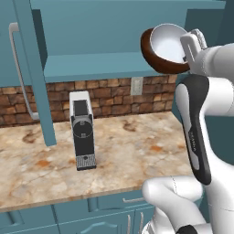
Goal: Pick up the bowls on the counter and stack them on top of one another in the open cabinet. Place the smaller bowl on top of the larger bowl.
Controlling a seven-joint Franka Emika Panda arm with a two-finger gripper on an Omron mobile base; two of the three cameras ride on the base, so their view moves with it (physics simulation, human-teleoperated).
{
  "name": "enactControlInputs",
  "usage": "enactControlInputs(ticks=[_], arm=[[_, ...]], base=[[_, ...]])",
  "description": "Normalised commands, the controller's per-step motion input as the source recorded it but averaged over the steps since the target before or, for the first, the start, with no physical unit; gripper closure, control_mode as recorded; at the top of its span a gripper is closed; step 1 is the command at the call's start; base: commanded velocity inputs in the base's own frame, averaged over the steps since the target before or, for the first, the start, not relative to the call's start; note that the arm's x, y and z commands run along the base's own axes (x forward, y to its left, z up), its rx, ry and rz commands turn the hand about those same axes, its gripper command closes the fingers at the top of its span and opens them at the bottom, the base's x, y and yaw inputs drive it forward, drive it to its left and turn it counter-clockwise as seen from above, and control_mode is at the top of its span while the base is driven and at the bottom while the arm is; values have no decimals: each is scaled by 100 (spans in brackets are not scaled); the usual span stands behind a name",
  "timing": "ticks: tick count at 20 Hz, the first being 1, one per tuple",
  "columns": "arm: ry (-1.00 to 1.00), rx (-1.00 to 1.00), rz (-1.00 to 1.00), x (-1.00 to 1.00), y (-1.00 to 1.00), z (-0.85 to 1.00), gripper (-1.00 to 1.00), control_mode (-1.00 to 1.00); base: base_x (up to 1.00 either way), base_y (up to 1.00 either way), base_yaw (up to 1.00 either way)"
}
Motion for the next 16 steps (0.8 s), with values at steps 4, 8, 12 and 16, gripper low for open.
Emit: enactControlInputs(ticks=[4,8,12,16], arm=[[0,0,0,26,0,0,100,-100],[0,3,0,31,0,0,100,-100],[0,4,0,38,0,0,100,-100],[0,2,0,41,0,0,100,-100]], base=[[0,0,0],[0,0,0],[0,0,0],[0,0,0]])
